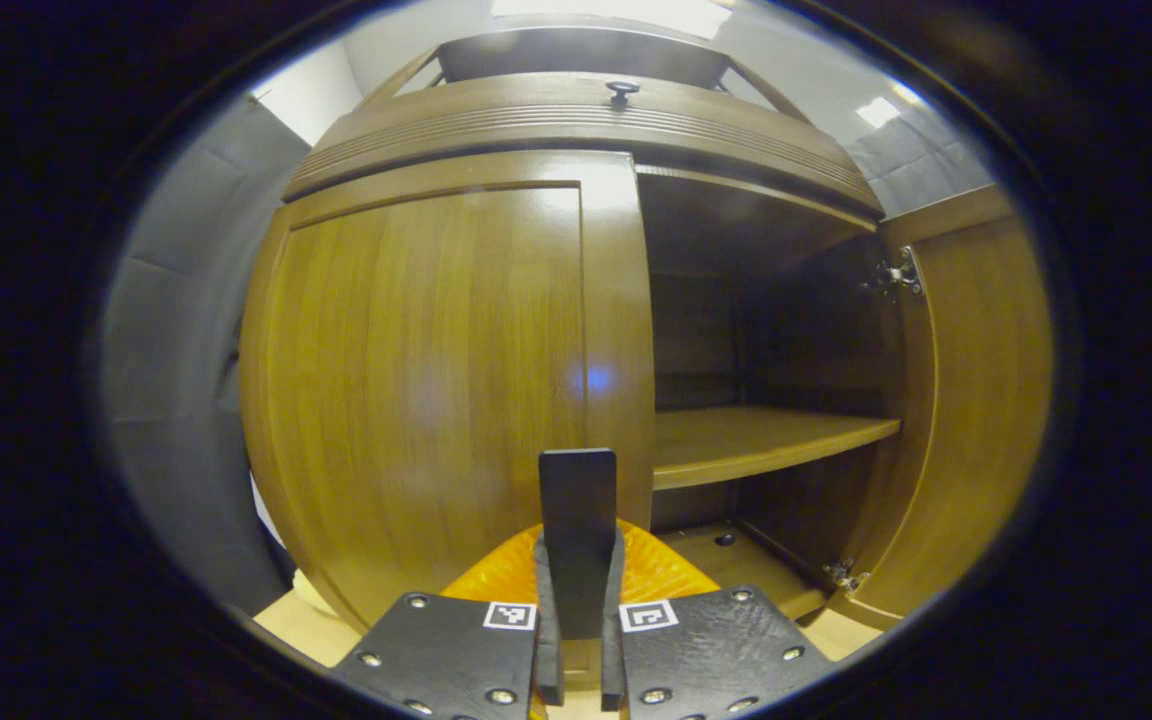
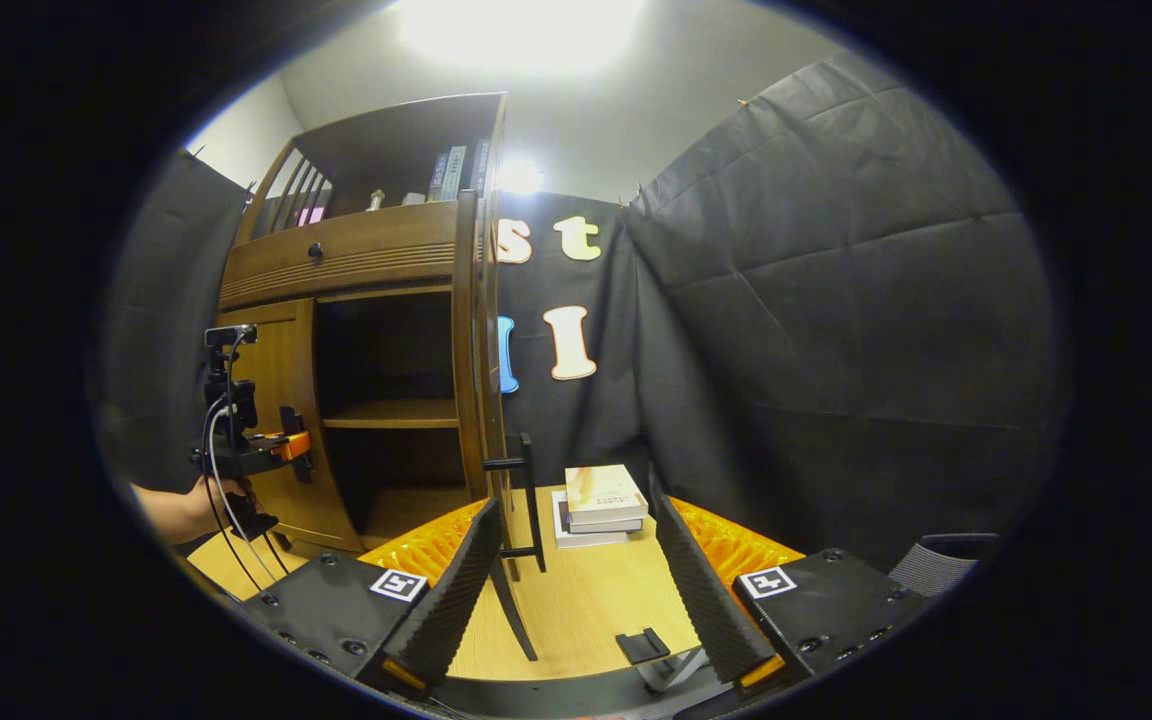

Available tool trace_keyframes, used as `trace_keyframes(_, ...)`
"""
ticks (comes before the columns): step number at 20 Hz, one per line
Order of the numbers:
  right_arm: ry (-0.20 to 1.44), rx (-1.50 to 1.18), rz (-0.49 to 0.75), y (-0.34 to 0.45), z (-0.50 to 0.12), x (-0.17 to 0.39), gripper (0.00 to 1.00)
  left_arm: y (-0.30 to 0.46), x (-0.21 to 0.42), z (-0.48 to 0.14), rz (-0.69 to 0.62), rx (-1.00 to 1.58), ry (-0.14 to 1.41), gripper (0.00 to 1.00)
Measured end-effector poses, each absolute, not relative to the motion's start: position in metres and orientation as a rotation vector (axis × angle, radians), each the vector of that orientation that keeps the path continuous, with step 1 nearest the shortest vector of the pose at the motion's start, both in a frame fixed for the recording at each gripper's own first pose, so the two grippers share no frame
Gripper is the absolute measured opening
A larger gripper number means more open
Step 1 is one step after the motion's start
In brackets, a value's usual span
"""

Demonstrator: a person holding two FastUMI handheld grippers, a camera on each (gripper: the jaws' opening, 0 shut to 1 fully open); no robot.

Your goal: Open the right door of the double-door shoe cabinet with the right hand, and open the left door with the left hand.

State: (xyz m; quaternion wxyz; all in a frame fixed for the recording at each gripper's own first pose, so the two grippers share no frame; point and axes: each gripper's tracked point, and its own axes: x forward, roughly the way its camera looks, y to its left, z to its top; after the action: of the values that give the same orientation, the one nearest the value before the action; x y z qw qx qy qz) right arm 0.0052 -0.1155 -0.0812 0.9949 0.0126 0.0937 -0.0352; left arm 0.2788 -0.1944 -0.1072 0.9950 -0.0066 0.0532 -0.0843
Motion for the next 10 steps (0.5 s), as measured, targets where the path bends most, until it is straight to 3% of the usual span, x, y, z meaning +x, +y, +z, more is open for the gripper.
trace_keyframes(4,0.18,0.025,-0.037,-0.104,-0.081,0.008,0.98,-0.193,0.267,-0.094,-0.197,-0.024,0.099,0.17)
trace_keyframes(5,0.179,0.029,-0.028,-0.102,-0.082,0.01,0.93,-0.193,0.263,-0.091,-0.202,-0.031,0.098,0.17)
trace_keyframes(6,0.178,0.033,-0.019,-0.098,-0.081,0.011,0.98,-0.19,0.252,-0.093,-0.204,-0.033,0.098,0.17)
trace_keyframes(10,0.163,0.035,0.017,-0.084,-0.078,0.012,0.97,-0.181,0.233,-0.084,-0.21,-0.034,0.096,0.14)
